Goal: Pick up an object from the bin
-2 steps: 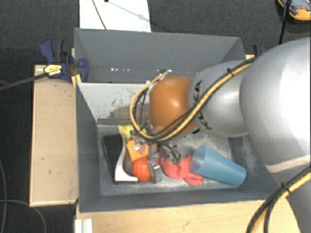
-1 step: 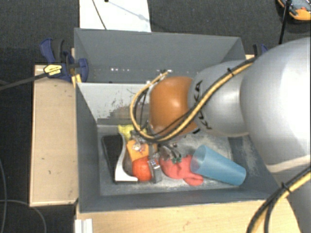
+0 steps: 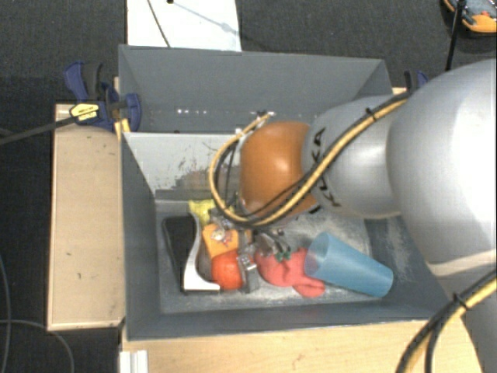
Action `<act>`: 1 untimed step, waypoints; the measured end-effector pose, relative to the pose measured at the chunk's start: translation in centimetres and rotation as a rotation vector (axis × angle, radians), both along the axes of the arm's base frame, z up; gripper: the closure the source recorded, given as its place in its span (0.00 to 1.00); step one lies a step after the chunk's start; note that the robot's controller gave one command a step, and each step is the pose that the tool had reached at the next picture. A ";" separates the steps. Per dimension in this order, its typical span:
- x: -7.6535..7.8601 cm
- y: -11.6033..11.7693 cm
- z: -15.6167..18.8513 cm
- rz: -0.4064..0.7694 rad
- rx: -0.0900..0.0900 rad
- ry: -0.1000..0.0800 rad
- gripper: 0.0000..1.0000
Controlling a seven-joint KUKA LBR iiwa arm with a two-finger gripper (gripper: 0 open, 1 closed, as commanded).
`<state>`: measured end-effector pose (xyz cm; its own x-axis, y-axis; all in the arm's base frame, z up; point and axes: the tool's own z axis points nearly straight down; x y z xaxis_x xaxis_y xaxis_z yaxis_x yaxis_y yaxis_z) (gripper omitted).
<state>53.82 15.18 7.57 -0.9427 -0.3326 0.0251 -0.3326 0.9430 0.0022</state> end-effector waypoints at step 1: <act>0.0 0.0 1.9 -0.001 0.002 -0.009 1.00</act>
Offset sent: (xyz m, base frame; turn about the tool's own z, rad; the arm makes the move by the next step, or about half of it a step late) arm 0.0000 0.0001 0.0970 0.0000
